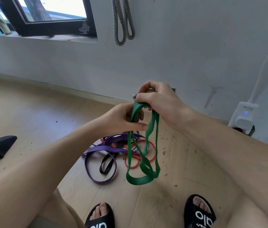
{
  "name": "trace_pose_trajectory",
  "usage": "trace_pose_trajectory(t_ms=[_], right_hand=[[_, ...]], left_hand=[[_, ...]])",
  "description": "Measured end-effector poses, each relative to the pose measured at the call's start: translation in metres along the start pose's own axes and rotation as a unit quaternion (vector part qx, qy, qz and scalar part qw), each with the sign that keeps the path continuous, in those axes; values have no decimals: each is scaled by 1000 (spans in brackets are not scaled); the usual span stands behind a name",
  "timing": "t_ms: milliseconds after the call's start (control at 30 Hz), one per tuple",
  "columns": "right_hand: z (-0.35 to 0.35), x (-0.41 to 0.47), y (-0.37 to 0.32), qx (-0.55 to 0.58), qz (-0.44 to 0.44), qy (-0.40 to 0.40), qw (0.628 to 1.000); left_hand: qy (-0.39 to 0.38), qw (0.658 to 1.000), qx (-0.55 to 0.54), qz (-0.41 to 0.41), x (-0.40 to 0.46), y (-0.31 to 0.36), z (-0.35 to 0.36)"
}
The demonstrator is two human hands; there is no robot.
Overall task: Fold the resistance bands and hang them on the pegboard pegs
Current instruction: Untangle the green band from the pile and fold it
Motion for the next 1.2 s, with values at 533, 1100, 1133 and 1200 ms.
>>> trace_pose_trajectory(t_ms=[533,1100,1133,1200], right_hand=[[3,-8,-8,-47,-27,7,998],[8,-7,-11,135,-1,51,989],[7,-7,-11,138,-1,54,989],[6,-7,-11,139,-4,58,989]], left_hand=[[5,1000,26,-7,3,1,5],[73,995,-59,30,11,10,18],[71,995,-66,32,11,11,19],[67,995,-70,34,11,11,19]])
Point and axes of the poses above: each hand's wrist, its own x-axis towards the middle knuckle, its own z-axis out of the palm, y = z × x, the point moved 2 cm from there along x, towards the middle knuckle, and after that the axes turned 10 degrees about -y, right-handed, at the moved point
